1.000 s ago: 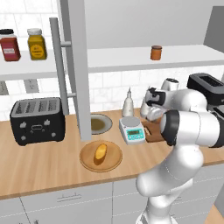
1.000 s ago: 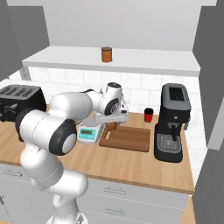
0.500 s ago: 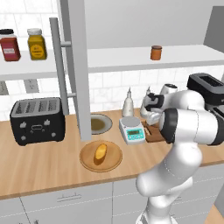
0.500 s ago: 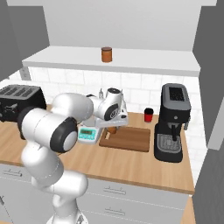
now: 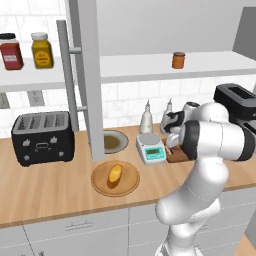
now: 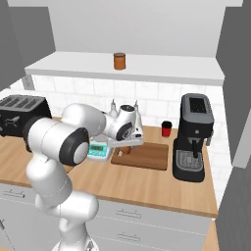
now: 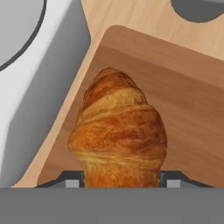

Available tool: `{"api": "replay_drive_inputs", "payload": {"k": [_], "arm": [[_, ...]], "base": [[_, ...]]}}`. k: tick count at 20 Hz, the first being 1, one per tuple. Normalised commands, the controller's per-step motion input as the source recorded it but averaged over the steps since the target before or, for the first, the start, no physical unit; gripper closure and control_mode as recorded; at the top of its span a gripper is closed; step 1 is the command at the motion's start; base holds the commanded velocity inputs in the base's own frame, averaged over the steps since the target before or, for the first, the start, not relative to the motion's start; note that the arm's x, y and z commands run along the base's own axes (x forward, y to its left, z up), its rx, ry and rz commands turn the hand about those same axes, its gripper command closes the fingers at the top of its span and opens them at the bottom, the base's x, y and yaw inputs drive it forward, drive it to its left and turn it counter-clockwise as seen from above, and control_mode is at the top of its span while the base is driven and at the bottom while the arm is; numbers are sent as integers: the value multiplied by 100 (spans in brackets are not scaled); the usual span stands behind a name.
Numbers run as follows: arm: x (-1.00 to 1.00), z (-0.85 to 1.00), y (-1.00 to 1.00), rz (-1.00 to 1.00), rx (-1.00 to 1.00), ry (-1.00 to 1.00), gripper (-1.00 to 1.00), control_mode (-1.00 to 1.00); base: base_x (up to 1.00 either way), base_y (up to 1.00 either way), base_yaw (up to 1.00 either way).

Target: From the different types of pastries on the counter, select a croissant and place it on the cutting board. Then retrieve a jar of jam from the cabinet and place it alongside the croissant on the cutting board.

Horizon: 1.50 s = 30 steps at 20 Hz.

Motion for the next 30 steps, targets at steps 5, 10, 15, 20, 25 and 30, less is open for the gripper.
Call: {"api": "replay_drive_inputs", "payload": {"k": [5,10,15,20,25,30], "arm": [[17,-26,0,0,0,-1,100,-100],[17,-21,0,0,0,-1,100,-100],[7,-24,0,0,0,-2,100,-100],[-12,-23,0,0,0,-6,-100,-100],[-20,-18,0,0,0,-6,-100,-100],[-21,0,0,0,0,-2,-100,-100]], "base": [[0,0,0],[0,0,0],[0,0,0],[0,0,0],[0,0,0],[0,0,0]]}}
